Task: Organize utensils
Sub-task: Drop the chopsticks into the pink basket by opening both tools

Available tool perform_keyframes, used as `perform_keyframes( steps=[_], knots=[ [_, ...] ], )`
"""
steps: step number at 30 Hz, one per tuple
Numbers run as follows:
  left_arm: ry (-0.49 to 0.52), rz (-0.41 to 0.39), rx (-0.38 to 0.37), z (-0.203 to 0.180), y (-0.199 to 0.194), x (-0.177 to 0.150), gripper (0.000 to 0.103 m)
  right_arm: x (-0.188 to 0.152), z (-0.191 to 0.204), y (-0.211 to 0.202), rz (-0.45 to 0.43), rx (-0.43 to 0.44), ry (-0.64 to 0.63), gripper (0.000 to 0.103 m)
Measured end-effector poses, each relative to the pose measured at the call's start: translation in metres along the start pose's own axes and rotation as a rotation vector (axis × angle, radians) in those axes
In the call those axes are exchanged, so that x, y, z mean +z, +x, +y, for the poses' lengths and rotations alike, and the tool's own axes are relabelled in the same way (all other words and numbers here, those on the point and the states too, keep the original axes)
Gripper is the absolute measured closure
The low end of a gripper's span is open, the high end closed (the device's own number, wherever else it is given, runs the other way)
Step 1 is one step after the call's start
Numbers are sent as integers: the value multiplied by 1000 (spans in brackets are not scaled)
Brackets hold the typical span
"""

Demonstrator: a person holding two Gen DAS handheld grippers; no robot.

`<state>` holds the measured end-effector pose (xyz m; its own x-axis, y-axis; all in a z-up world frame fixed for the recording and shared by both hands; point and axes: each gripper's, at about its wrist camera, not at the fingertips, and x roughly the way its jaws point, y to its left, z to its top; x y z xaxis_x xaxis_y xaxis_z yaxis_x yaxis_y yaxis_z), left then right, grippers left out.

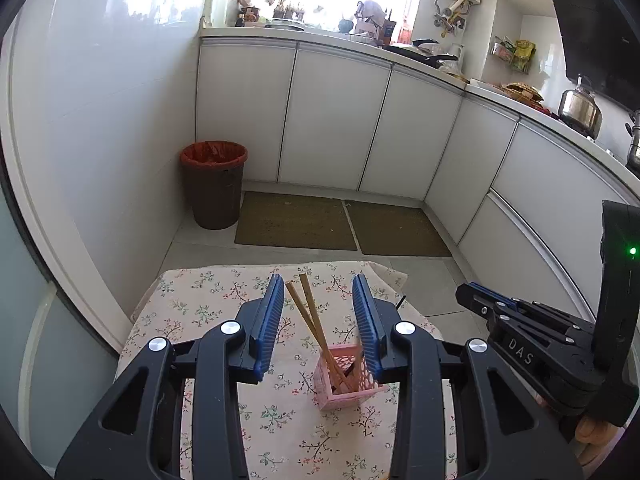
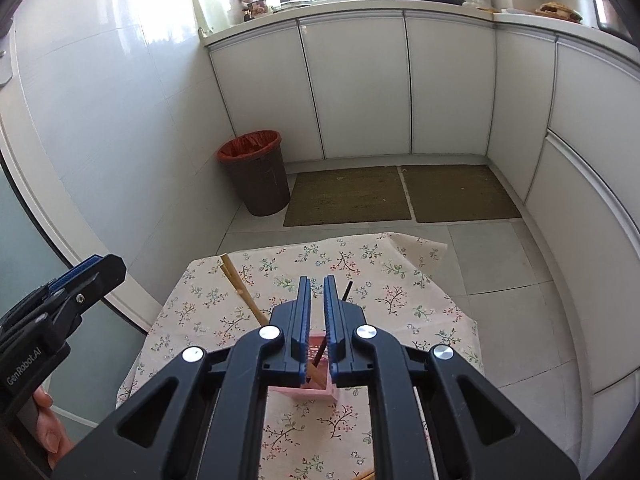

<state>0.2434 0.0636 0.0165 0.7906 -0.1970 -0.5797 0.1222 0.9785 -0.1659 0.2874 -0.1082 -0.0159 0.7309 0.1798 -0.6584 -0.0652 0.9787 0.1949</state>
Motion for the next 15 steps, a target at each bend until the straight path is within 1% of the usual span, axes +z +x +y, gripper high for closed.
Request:
perform_keyframes(
  steps=[3, 4, 5, 6, 7, 11, 12, 13, 14, 15],
  knots=[
    [5, 1, -6, -2, -5, -2, 67, -1, -4, -8, 2, -18, 11, 93],
    [5, -2, -9, -4, -7, -4, 64, -2, -6, -11, 1, -22, 14, 90],
    [5, -6, -13, -6, -9, -5, 59, -4, -8, -14, 0, -25, 19, 86],
    [5, -9, -16, -8, -11, -7, 57, -6, -10, -18, -1, -29, 26, 77],
    [8, -11, -17, -10, -12, -9, 52, -9, -12, -21, 0, -34, 35, 69],
    [27, 1, -23, -21, -16, -18, 51, -19, -22, -31, 8, -52, 56, 62],
    [29, 5, -26, -24, -17, -20, 50, -21, -24, -34, 8, -57, 65, 58],
    [32, 6, -27, -27, -18, -22, 46, -24, -27, -37, 7, -63, 76, 54],
    [34, 3, -26, -30, -19, -24, 41, -28, -29, -39, 7, -69, 86, 52],
    [36, 0, -25, -32, -20, -26, 39, -31, -32, -41, 8, -76, 93, 47]
  ],
)
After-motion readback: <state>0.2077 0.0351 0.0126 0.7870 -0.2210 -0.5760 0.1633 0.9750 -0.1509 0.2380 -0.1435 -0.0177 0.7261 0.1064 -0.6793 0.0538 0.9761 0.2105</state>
